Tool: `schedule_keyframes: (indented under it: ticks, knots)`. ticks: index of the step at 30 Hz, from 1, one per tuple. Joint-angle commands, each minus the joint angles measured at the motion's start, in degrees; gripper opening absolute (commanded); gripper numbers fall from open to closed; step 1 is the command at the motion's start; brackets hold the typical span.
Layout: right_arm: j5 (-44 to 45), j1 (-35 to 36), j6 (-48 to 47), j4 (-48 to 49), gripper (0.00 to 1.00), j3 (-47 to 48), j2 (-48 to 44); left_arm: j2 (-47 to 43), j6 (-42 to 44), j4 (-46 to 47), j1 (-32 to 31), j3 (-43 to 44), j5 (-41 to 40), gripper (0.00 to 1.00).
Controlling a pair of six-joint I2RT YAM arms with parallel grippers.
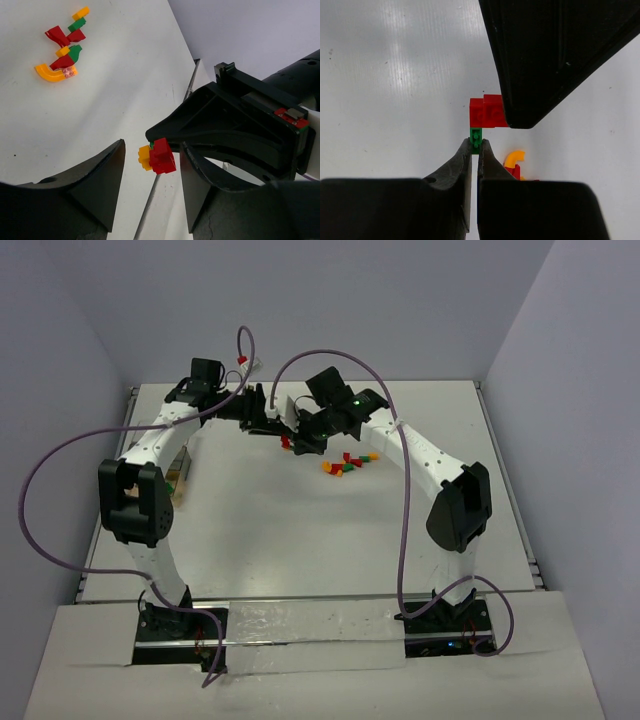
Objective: Sort the legos into containers by color
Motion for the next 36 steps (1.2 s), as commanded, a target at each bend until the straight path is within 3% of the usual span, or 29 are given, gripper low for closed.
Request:
schedule_keyframes:
  ticks: [1, 19, 36]
  knots:
    - [0.7, 0.7, -0.8, 0.7, 0.00, 2.1, 0.1, 0.3, 1.7, -1.2, -0.7, 3.1, 0.4, 0.54]
    - [4.0, 1.3, -1.1, 2.1, 0.00, 0.7, -0.2, 0.6, 2.1, -0.9, -0.9, 3.2, 2.7, 0.01]
    - [5.0, 1.5, -1.7, 3.0, 0.00, -1.4, -0.7, -1.5, 0.9, 3.7, -0.2, 1.0, 7.1, 0.00]
